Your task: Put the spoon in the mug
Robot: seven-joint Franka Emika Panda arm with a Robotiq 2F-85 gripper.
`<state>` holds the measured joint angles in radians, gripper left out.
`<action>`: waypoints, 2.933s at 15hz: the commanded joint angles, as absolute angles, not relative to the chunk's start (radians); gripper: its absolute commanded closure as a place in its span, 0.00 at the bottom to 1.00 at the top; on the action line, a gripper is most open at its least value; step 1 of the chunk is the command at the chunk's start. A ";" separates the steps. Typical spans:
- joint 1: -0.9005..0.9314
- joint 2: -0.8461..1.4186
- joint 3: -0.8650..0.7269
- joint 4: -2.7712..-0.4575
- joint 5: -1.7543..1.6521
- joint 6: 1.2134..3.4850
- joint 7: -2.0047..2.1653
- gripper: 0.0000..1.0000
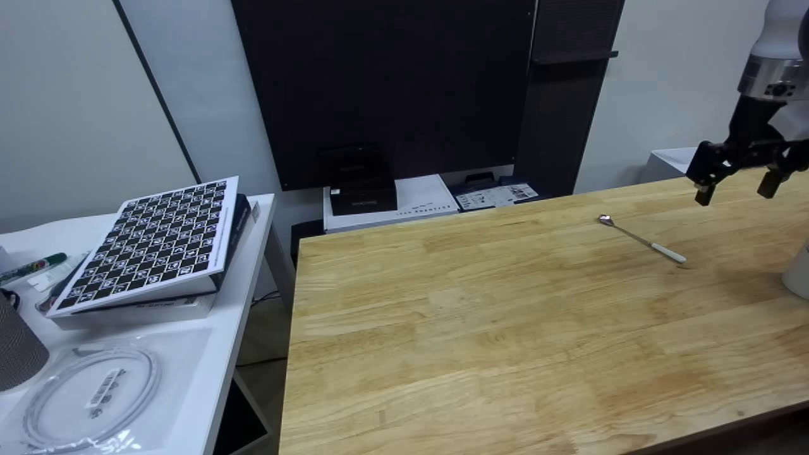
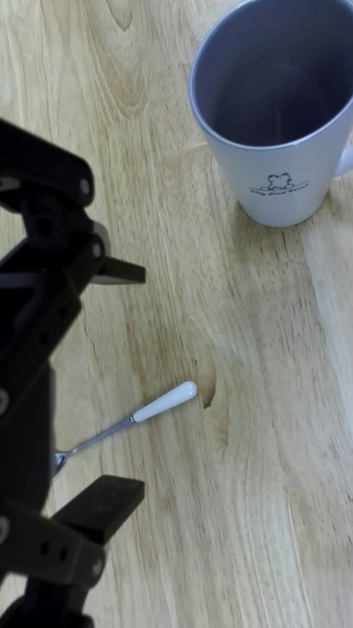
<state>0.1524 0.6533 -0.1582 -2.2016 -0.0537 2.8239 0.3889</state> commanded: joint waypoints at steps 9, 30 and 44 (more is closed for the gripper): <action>0.090 0.657 -0.085 -2.172 -0.032 2.855 0.217 0.00; 0.034 1.125 -0.025 -1.604 -0.055 2.776 -0.051 0.00; 0.007 1.144 -0.006 -1.731 -0.034 2.852 -0.059 0.00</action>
